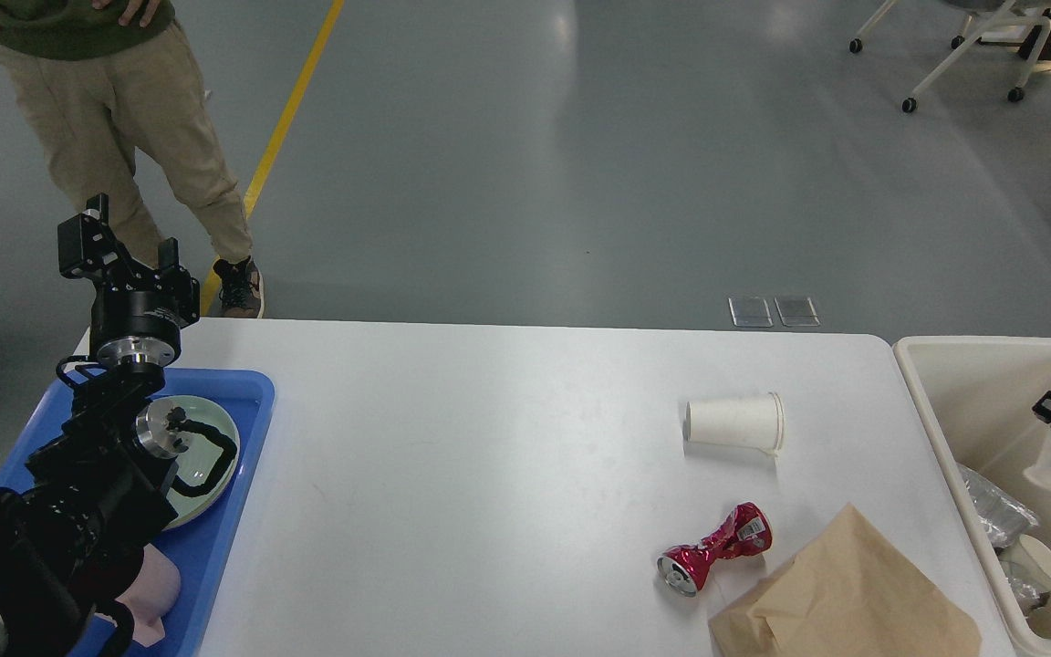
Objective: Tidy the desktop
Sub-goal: 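Lift the cup and drop it into the white bin, then move the right gripper back over the red can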
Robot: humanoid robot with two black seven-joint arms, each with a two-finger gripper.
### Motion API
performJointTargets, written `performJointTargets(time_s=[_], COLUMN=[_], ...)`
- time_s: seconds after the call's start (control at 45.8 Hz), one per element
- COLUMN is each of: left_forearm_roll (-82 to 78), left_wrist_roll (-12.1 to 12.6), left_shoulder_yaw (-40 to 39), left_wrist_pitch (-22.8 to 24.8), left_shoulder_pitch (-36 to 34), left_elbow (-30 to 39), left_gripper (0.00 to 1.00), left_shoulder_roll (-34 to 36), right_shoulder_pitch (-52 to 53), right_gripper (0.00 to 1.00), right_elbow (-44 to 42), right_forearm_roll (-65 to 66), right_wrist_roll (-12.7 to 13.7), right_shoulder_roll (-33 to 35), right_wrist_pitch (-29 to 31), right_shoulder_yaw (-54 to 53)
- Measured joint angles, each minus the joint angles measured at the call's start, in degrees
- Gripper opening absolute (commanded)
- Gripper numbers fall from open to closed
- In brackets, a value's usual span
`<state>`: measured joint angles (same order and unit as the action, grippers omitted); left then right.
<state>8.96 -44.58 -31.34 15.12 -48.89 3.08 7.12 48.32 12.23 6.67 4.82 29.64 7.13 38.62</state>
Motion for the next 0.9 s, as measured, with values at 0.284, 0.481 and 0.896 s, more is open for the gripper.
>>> performJointTargets(time_s=[0.284,0.481,0.896], left_forearm_roll=[0.0,0.0,-0.03], left_wrist_roll=[0.0,0.0,0.0], left_shoulder_yaw=[0.0,-0.01,0.02], left_wrist_pitch=[0.0,0.0,0.0], left_shoulder_pitch=[0.03,0.03,0.03], left_elbow=[-0.02,-0.02,0.0], left_gripper=[0.96,0.96,0.96], left_shoulder_roll=[0.0,0.0,0.0], right_shoulder_pitch=[3.2,15.87,45.45], right_gripper=[1.0,1.0,1.0], right_elbow=[0.24,4.61,25.17], right_forearm_roll=[-0.28,-0.79,-3.69], right_wrist_roll=[0.0,-0.08,0.01], right_shoulder_roll=[-0.71,-3.38,-14.28], right_wrist_pitch=[0.72,4.75,30.3], right_shoulder_yaw=[0.19,3.04,17.87])
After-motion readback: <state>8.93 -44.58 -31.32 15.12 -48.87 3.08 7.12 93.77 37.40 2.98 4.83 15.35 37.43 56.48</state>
